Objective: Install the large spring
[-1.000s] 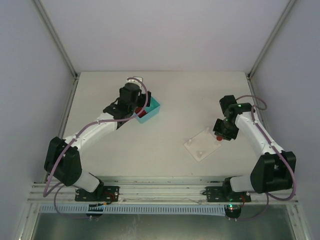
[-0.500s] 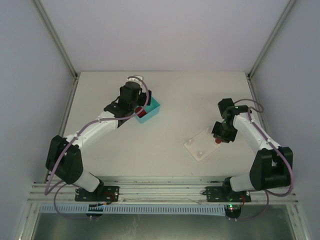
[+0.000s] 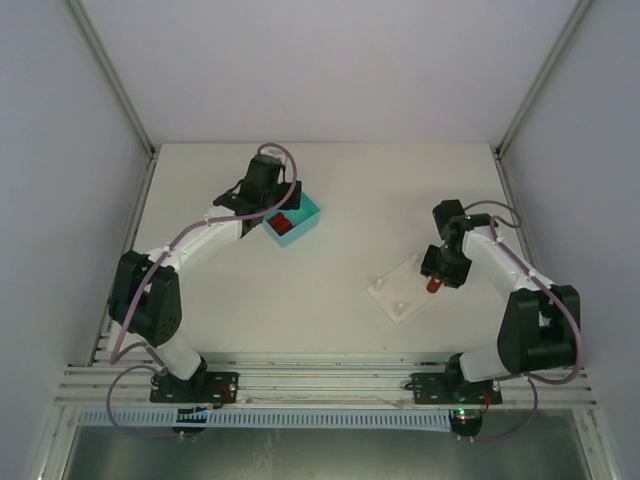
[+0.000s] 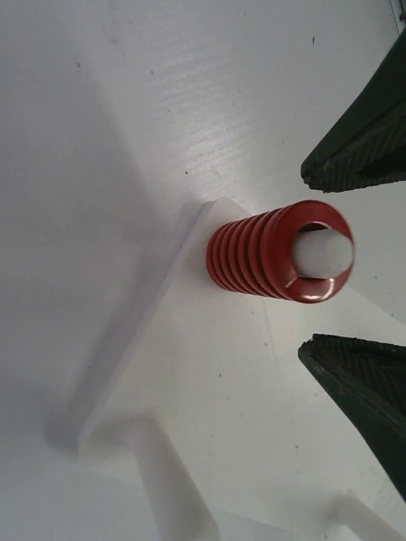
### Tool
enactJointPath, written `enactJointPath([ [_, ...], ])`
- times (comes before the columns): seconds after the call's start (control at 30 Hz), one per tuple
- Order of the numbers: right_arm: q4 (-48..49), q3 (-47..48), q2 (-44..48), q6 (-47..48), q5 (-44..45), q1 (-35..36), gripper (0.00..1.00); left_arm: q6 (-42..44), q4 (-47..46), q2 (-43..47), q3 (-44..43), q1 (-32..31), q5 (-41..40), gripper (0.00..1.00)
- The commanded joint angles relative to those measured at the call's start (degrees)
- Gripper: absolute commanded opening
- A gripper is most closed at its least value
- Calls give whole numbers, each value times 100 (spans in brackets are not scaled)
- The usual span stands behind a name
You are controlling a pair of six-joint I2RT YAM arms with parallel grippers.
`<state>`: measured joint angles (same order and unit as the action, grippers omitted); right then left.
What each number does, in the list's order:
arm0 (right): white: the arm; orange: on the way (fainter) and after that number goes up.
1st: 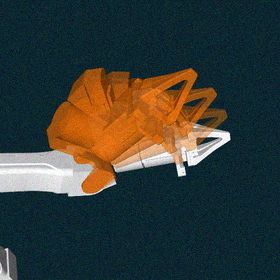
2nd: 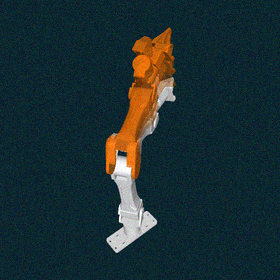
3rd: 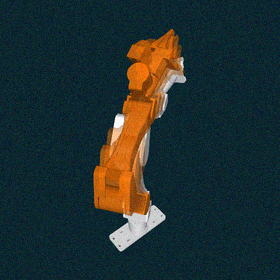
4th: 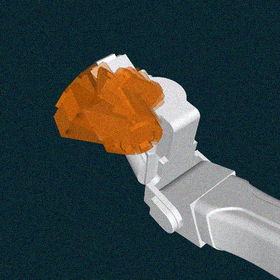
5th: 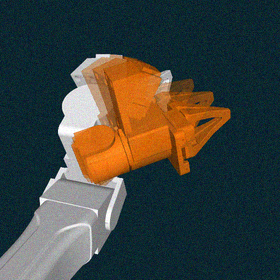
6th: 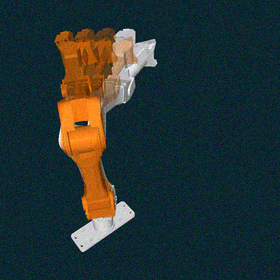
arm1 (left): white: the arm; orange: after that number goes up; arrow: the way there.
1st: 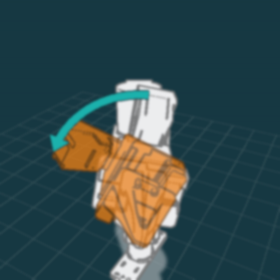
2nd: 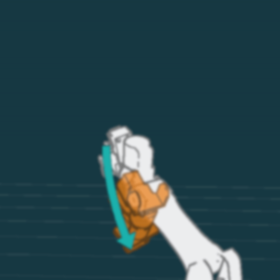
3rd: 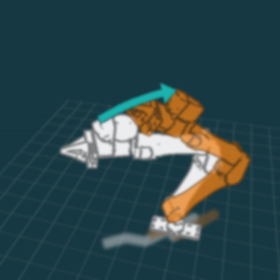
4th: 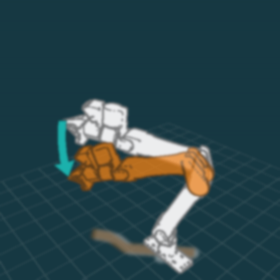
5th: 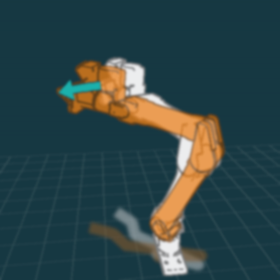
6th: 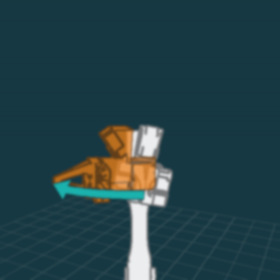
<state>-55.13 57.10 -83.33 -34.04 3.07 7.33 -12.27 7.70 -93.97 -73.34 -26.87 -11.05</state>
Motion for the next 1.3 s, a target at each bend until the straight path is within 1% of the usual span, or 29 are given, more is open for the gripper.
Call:
enactJointPath([
  [0.0,-422,402,388,134,244,-21,52,256,841,-320,-504,-2,125,90],
  [0.03,-562,513,490,201,289,-26,52,397,1024,-440,-618,2,69,87],
  [0.07,-680,618,583,264,311,-29,56,517,1185,-543,-735,6,17,83],
  [0.2,-1090,1070,1037,487,263,-29,62,878,1775,-954,-1128,61,-141,65],
  [0.37,-1388,1272,1455,574,103,-25,73,1041,2377,-1329,-1478,145,160,47],
  [0.5,-1624,1428,1618,580,143,-25,81,1202,2810,-1666,-1730,270,719,41],
  [0.6,-1736,1664,1642,601,163,-21,86,1391,3140,-2050,-2086,295,809,35],
  [0.73,-1801,1894,1608,561,150,-22,86,1424,3210,-2380,-2286,297,857,31],
  [0.9,-1883,1971,1622,510,209,-24,86,1510,3263,-2605,-2392,297,1135,27],
  [1.07,-1944,1959,1705,412,248,-22,86,1649,3343,-2749,-2438,314,991,24],
  [1.2,-1973,1899,1802,356,276,-22,86,1710,3341,-2859,-2474,314,1009,19],
  [1.27,-2006,1896,1829,339,302,-21,86,1698,3324,-2921,-2493,315,1066,18],
])
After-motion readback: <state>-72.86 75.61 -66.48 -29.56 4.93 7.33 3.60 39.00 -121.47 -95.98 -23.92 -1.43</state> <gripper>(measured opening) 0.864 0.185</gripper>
